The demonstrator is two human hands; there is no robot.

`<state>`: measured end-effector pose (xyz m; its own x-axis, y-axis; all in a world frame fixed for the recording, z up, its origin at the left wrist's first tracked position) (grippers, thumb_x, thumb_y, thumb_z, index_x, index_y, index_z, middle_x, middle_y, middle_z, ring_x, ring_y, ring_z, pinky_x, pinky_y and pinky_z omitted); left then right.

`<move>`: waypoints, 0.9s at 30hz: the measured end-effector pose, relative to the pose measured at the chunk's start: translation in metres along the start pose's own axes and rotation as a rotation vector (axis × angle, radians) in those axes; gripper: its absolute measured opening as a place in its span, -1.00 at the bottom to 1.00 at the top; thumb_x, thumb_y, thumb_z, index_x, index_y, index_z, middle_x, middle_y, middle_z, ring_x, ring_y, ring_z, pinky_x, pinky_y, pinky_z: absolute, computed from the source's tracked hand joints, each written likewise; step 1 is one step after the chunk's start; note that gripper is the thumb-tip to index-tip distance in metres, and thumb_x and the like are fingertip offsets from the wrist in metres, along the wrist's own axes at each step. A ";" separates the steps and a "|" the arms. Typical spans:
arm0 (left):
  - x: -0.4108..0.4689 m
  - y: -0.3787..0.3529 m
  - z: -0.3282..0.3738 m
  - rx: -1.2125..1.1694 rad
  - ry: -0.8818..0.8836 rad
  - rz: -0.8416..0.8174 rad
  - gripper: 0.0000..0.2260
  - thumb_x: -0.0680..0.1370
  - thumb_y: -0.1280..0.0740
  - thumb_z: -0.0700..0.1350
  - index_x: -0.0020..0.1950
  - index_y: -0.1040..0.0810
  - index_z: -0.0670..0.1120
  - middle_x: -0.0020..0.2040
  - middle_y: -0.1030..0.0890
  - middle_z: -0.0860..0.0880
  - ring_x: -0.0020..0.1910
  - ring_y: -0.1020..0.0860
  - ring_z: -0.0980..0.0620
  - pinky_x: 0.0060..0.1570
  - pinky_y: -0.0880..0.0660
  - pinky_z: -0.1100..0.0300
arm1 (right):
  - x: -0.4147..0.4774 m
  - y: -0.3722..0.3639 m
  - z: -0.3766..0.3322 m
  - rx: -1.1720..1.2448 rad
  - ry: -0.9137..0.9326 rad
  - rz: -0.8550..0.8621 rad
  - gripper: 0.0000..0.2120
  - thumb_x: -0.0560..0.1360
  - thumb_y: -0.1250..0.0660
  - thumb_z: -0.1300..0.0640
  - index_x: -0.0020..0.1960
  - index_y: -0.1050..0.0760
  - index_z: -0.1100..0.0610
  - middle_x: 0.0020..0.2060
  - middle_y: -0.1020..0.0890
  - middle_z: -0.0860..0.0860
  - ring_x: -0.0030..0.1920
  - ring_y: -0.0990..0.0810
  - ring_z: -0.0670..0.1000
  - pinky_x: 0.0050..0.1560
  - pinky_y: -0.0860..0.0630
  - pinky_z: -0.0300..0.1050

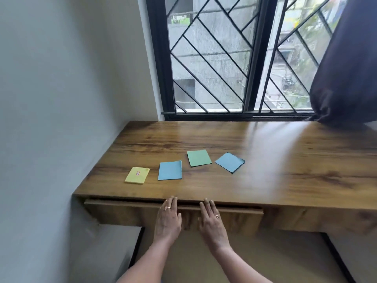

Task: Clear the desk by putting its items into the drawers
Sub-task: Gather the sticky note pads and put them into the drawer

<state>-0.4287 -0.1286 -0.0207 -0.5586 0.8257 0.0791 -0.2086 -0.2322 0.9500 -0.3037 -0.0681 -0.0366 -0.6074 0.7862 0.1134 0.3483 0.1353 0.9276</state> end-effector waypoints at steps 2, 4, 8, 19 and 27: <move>-0.005 0.002 -0.008 0.028 0.017 -0.005 -0.45 0.63 -0.06 0.01 0.56 0.08 -0.06 0.57 0.03 -0.02 0.55 0.01 0.02 0.52 0.02 0.18 | -0.002 -0.008 -0.006 -0.027 0.023 -0.068 -0.49 0.32 -0.08 0.11 0.14 -0.62 0.17 0.16 -0.63 0.05 0.30 -0.32 0.00 0.47 0.20 -0.23; -0.007 0.001 -0.015 0.048 0.039 -0.027 -0.42 0.63 -0.07 0.01 0.56 0.16 -0.04 0.57 0.07 -0.03 0.55 0.02 0.00 0.51 0.00 0.17 | 0.000 -0.017 -0.008 -0.037 0.020 -0.123 -0.47 0.29 -0.08 0.11 0.16 -0.61 0.17 0.18 -0.62 0.05 0.31 -0.32 0.02 0.47 0.26 -0.20; -0.007 -0.011 -0.024 0.065 -0.054 0.049 -0.02 0.49 -0.33 0.01 0.44 0.51 -0.02 0.52 -0.12 -0.04 0.54 0.01 -0.07 0.48 0.16 0.19 | 0.009 -0.022 -0.013 -0.050 0.083 0.027 -0.48 0.35 -0.08 0.14 0.29 -0.43 0.16 0.31 -0.39 -0.01 0.50 -0.13 0.04 0.47 0.21 -0.12; 0.005 -0.026 -0.029 0.027 -0.239 0.188 -0.29 0.11 -0.59 0.03 0.16 -0.38 -0.12 0.11 -0.42 -0.10 0.13 -0.39 -0.09 0.23 -0.25 0.00 | 0.006 -0.027 -0.021 -0.174 -0.026 0.273 -0.55 0.32 -0.15 0.14 0.08 -0.64 0.27 0.02 -0.68 0.16 0.06 -0.66 0.14 0.37 -0.15 0.00; -0.021 -0.001 -0.033 0.076 -0.299 0.251 -0.64 0.42 -0.15 0.18 -0.15 -0.56 -0.07 -0.19 -0.57 -0.05 -0.16 -0.57 -0.05 -0.02 -0.57 0.08 | -0.021 0.003 -0.037 -0.090 0.013 0.335 -0.78 0.40 -0.22 0.03 -0.25 -0.58 0.11 -0.33 -0.57 -0.02 -0.25 -0.56 0.05 -0.03 -0.37 -0.15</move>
<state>-0.4434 -0.1633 -0.0334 -0.3237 0.8641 0.3855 -0.0295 -0.4165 0.9087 -0.3163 -0.1066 -0.0230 -0.4789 0.7704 0.4210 0.4662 -0.1831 0.8655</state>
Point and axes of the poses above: each hand's wrist, its own x-axis towards the middle knuckle, its own y-axis out of the back of the hand, z = x × y, the point moved 8 cm from there along x, towards the middle knuckle
